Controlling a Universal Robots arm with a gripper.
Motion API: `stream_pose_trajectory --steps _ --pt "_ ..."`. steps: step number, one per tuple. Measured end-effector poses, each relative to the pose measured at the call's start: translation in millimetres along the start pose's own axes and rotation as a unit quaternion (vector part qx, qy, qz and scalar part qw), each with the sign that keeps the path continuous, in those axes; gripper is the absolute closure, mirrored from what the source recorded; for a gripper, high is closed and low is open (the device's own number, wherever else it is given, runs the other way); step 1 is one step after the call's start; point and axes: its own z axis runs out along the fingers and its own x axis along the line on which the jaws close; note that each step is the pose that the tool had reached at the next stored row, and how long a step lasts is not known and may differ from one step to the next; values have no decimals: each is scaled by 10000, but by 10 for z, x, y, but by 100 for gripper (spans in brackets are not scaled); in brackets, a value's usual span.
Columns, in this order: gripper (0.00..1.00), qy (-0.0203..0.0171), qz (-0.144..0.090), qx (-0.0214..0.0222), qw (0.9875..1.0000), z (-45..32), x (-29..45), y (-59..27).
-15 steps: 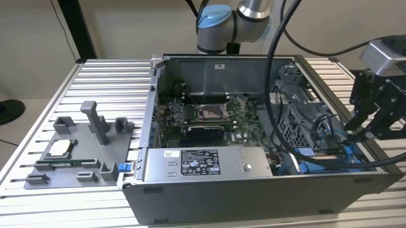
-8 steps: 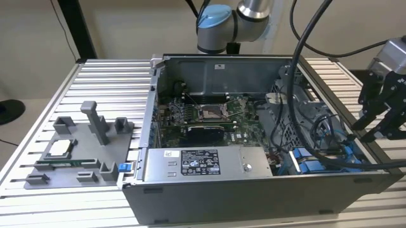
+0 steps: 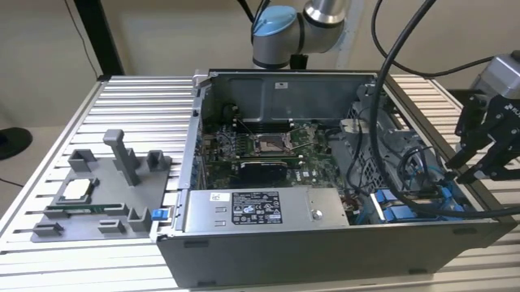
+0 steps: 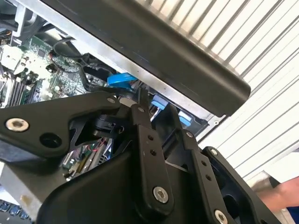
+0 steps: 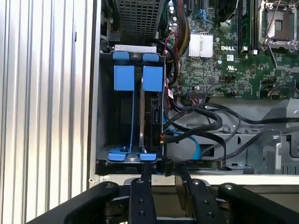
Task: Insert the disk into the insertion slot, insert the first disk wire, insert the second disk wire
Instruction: 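Insert the second disk wire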
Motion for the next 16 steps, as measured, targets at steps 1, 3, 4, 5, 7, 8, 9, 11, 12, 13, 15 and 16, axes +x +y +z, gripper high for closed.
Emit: stream_pose_trajectory --steps 1,3,4,5,7,8,9,11,12,13,15,16 --pt "0 0 1 -1 10000 8 -5 0" --pt "0 -2 0 -4 10000 16 -9 -1" --pt "0 -1 1 -5 10000 16 -11 -2" --pt "0 0 1 -7 10000 16 -13 -1" --pt "0 0 1 -11 10000 18 -14 -2" --pt "0 0 1 -14 10000 19 -15 -2" --pt "0 -1 2 -19 10000 21 -16 -2" --pt "0 -1 3 -37 10000 26 -20 -3" --pt "0 -1 4 -49 10000 29 -22 -3" --pt "0 -1 5 -61 10000 33 -24 -3" --pt "0 0 6 -62 10000 34 -24 -3" --pt "0 1 6 -63 10000 34 -25 -3"
